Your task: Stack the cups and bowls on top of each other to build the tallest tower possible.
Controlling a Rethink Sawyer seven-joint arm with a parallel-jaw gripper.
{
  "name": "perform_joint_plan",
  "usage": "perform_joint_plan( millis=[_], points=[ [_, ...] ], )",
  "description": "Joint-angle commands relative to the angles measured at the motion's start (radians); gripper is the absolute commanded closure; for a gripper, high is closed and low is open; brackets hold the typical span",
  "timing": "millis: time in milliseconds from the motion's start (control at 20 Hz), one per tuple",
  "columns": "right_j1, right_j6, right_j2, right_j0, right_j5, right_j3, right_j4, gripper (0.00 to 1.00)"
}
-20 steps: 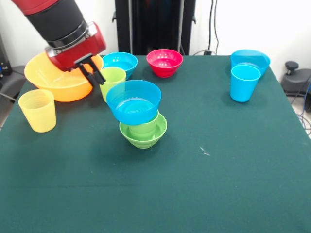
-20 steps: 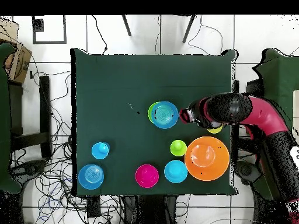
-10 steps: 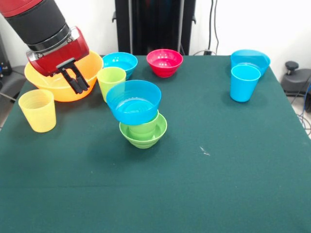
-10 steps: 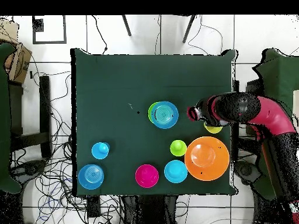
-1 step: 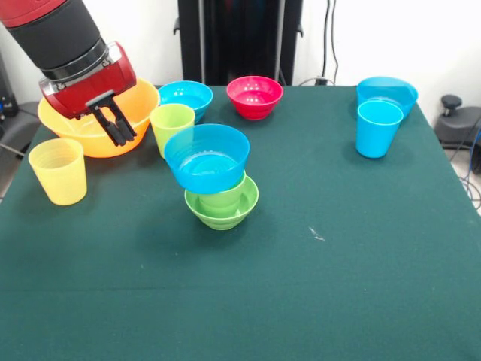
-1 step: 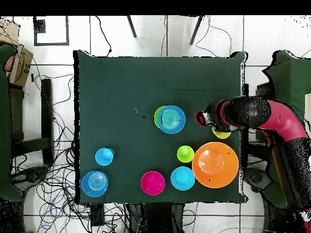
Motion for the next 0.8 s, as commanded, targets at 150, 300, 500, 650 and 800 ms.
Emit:
perform_joint_plan(
  millis=[150, 300, 500, 650, 800],
  points=[
    [0.015, -0.249, -0.008, 0.046, -0.056, 0.017, -0.106, 1.00],
    [0.018, -0.241, -0.007, 0.034, -0.079, 0.037, -0.111, 1.00],
    [0.030, -0.240, -0.004, 0.018, -0.107, 0.055, -0.114, 1.00],
    [0.043, -0.238, -0.001, 0.007, -0.135, 0.066, -0.118, 1.00],
    [0.049, -0.233, -0.001, 0.003, -0.161, 0.078, -0.127, 1.00]
  ],
)
